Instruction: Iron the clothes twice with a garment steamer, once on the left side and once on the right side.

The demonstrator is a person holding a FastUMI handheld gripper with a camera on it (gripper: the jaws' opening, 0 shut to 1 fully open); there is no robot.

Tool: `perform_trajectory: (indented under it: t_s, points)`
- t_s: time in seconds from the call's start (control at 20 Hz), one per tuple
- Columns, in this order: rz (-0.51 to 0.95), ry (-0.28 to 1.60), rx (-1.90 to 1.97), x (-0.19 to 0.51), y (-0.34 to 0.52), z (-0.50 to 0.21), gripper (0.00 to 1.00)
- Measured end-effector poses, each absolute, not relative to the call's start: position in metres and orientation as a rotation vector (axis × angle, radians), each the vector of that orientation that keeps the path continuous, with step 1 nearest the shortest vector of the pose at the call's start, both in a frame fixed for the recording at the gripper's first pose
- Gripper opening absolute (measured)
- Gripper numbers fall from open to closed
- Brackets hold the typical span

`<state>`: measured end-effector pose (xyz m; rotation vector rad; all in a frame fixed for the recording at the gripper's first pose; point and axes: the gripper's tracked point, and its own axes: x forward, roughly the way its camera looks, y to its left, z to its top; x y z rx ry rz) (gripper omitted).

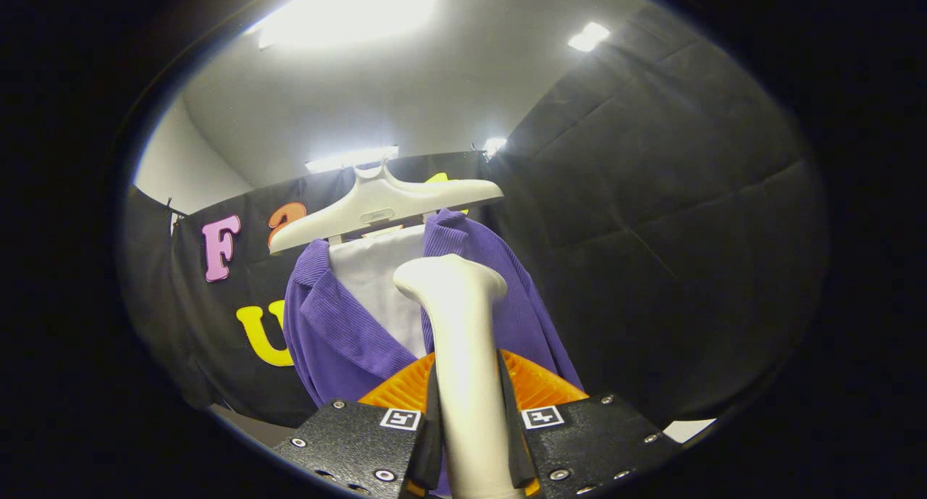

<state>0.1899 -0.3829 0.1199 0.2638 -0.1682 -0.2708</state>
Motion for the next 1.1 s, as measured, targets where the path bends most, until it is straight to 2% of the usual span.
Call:
perform_trajectory:
  t_s: [0.5,1.1]
  points:
    - [-0.312,-0.064,0.243,0.212,-0.4,0.064,0.36]
    - [-0.382,0.129,0.154,0.18,-0.421,-0.04,0.36]
